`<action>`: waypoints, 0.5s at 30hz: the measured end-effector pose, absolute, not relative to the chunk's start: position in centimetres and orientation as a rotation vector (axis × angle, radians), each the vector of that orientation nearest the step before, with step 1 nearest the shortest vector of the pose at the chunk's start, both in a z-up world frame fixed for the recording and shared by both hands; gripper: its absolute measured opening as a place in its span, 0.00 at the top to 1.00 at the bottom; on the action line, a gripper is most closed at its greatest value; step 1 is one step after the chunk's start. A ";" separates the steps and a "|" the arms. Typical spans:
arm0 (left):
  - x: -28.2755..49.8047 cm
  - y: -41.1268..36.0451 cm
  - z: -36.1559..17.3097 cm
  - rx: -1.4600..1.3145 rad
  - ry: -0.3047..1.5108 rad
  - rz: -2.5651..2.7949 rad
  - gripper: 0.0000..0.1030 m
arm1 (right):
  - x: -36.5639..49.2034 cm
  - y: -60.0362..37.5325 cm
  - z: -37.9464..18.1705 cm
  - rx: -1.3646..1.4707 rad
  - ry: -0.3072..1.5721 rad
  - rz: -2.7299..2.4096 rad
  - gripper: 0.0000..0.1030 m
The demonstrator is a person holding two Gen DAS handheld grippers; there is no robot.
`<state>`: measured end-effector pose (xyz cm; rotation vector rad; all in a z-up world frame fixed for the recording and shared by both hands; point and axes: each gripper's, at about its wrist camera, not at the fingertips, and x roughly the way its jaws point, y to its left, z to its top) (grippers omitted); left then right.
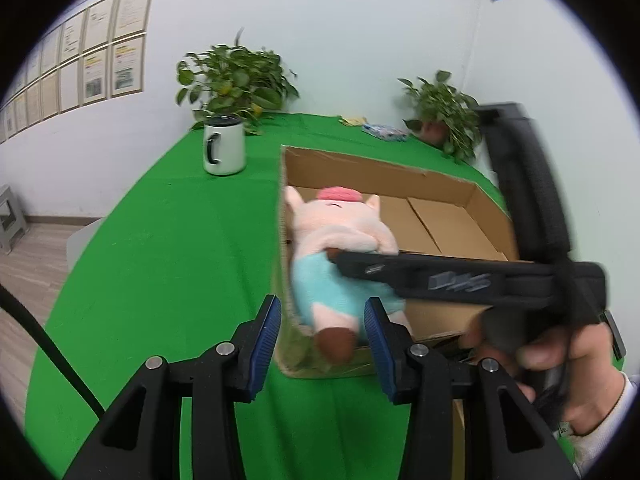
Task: Organize objects
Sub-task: 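Lower the plush pig into the open box and open the left gripper, then move the left gripper back to the long brown cardboard box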
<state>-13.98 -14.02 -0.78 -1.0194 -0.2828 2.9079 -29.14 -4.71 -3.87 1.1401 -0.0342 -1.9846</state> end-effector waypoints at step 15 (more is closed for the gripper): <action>-7.6 -10.0 2.2 -0.766 -0.268 2.954 0.23 | -14.9 9.5 -0.1 0.983 0.114 -2.513 0.01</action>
